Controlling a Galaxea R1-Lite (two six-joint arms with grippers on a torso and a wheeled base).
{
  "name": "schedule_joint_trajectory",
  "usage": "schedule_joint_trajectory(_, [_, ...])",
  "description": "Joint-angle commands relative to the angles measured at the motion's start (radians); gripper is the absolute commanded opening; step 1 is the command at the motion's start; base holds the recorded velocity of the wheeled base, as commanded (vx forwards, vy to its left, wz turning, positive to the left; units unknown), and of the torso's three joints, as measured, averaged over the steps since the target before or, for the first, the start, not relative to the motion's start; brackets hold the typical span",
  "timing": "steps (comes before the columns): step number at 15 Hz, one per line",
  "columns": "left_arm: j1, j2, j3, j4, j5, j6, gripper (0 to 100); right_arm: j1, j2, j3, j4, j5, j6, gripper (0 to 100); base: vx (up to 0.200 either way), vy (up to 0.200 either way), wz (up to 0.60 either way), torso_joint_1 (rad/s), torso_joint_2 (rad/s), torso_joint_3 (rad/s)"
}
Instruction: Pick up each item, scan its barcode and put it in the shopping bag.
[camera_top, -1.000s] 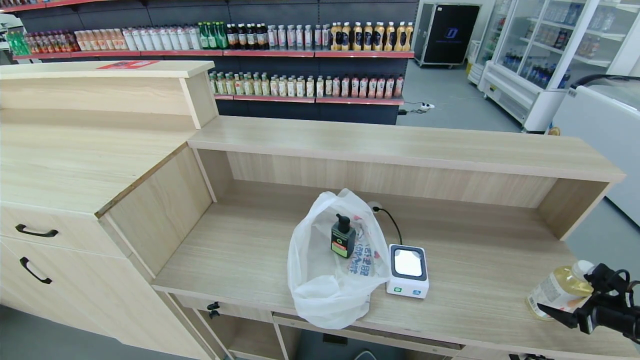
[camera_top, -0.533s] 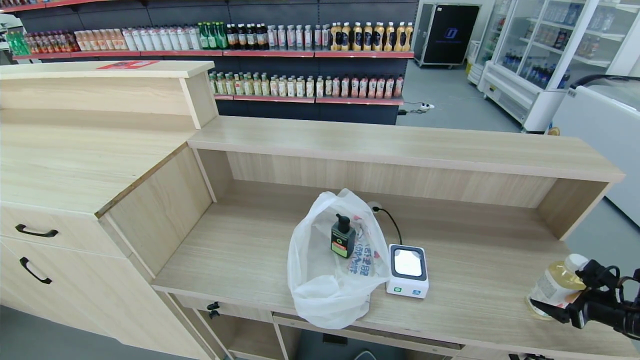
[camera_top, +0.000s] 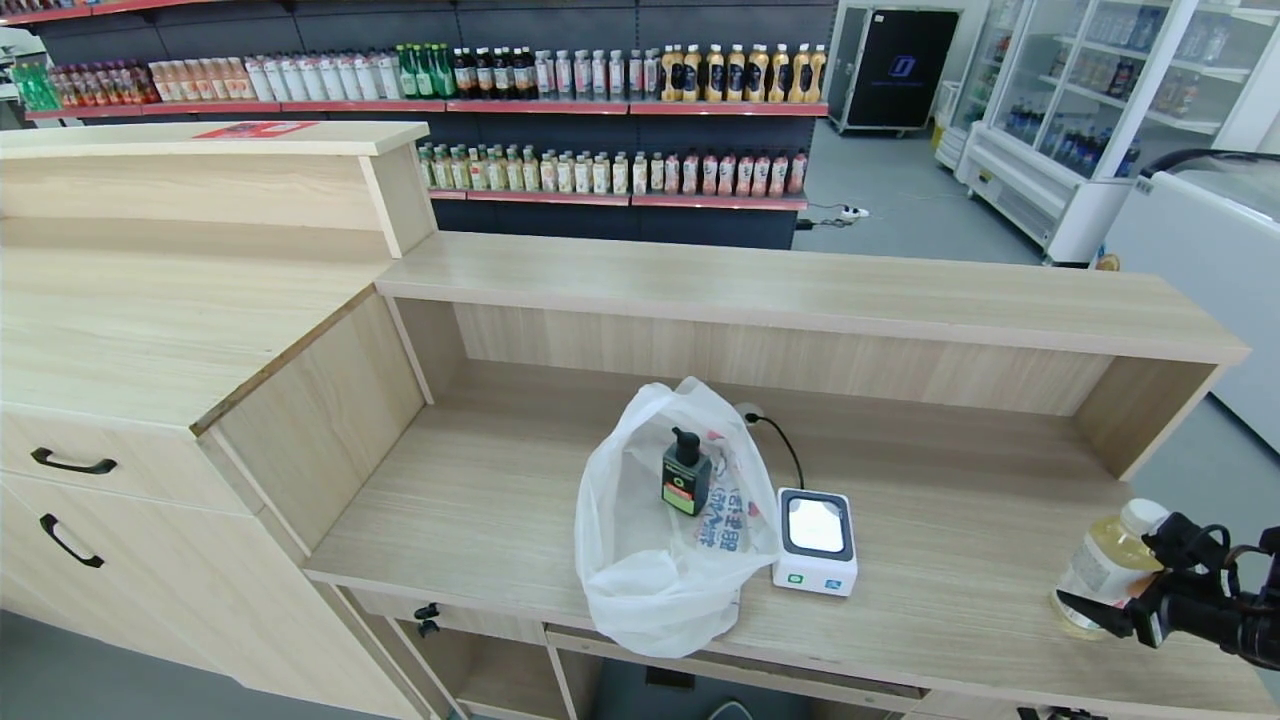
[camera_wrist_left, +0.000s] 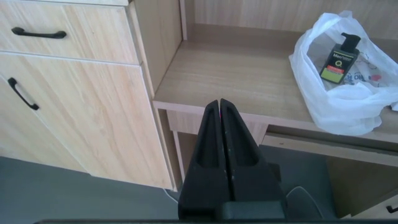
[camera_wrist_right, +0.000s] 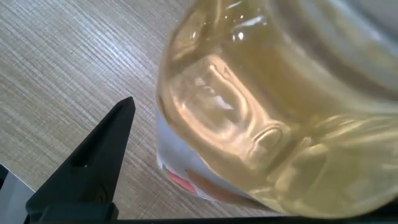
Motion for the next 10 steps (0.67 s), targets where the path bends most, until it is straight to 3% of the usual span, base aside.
schedule_joint_trajectory(1, [-0.002,0.0,0.0,0.0,0.001,0.0,0,0.001,0.002,-0.004,-0.001,0.004,0.0,100,0.0,0.0,0.0,0.0,0.0,0.0])
schedule_joint_trajectory(2, [0.0,0.0,0.0,0.0,0.001,0.0,0,0.001,0.002,-0.004,-0.001,0.004,0.0,0,0.0,0.0,0.0,0.0,0.0,0.0])
schedule_joint_trajectory(10, [0.0,0.0,0.0,0.0,0.001,0.0,0,0.008,0.012,-0.03,-0.012,0.0,-0.002,0,0.0,0.0,0.0,0.0,0.0,0.0])
